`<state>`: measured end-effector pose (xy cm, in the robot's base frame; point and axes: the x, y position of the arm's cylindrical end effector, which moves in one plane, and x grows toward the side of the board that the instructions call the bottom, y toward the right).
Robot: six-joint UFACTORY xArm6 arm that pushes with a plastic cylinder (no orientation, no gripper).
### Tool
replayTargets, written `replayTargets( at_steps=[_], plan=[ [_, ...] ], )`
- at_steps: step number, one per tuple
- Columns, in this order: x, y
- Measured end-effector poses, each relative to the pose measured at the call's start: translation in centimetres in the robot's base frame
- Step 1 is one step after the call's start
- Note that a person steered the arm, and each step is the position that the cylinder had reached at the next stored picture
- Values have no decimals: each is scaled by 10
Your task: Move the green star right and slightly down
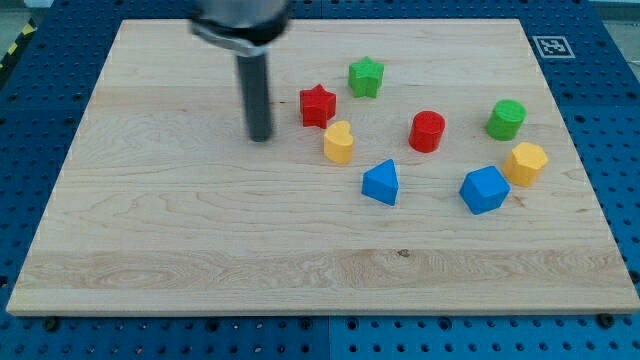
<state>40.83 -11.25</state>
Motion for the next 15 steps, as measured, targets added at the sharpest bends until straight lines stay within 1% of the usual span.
replayTargets(
  at_steps=[1, 2, 5, 6, 8, 9, 11, 13, 14, 15],
  plan=[
    [-59, -50],
    [-119, -37],
    [-124, 65],
    [-120, 89],
    [-97, 116],
    [-97, 137],
    [-97, 156],
    [-75, 162],
    [-76, 165],
    [-107, 162]
  ],
)
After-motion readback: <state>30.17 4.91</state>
